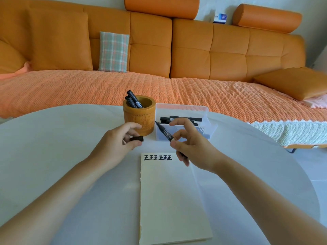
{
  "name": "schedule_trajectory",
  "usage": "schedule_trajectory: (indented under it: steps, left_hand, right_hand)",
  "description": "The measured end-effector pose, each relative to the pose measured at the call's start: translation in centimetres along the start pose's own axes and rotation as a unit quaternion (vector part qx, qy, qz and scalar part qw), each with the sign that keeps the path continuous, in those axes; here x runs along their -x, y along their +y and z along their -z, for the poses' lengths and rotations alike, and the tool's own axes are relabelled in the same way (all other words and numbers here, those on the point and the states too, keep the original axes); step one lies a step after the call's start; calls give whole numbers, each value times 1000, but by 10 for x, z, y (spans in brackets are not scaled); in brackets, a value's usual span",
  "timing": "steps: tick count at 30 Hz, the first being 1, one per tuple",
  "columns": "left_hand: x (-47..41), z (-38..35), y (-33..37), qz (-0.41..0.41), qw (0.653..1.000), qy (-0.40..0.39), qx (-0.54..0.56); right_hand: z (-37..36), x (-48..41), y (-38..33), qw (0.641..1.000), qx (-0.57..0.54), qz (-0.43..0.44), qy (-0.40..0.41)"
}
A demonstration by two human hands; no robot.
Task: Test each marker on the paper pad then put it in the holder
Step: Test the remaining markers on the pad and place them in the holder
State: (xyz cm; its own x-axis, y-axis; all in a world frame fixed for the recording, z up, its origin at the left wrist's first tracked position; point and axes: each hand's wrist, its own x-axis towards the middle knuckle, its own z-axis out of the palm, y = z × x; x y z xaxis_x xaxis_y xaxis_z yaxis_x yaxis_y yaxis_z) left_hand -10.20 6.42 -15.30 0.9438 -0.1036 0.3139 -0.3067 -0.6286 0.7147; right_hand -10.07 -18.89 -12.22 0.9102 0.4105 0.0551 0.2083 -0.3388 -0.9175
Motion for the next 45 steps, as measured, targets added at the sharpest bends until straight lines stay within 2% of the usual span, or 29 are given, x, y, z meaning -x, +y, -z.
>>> schedule_trajectory:
  steps: [4,10,26,29,33,37,40,43,45]
  left_hand:
    - [-1,-2,7,24,1000,4,9]
    - [-1,-4,8,35,997,2,63]
    - [3,-11,15,-21,999,-28,29]
    - [4,-9,20,-58,996,-59,-14]
    - [1,-6,20,-49,991,-105,-70]
    - [-1,-6,21,-88,986,-120,-76]
    - [2,-8,22,-123,984,-111,-67]
    - [4,-8,26,-172,978,-82,-82]
    - [2,-6,30,-202,973,-67,-87]
  right_hand:
    - [-2,-2,8,989,137,10,58]
    - [-5,-1,11,969,236,19,75]
    - [-9,-1,13,962,264,37,52]
    - [-12,0,14,958,278,63,41]
    - [-11,1,14,950,292,110,37]
    - [-13,0,13,929,336,149,34]
    - [-13,1,12,940,312,139,18]
    - [-11,1,9,978,195,66,-24]
    - [-8,0,7,991,127,31,-44]
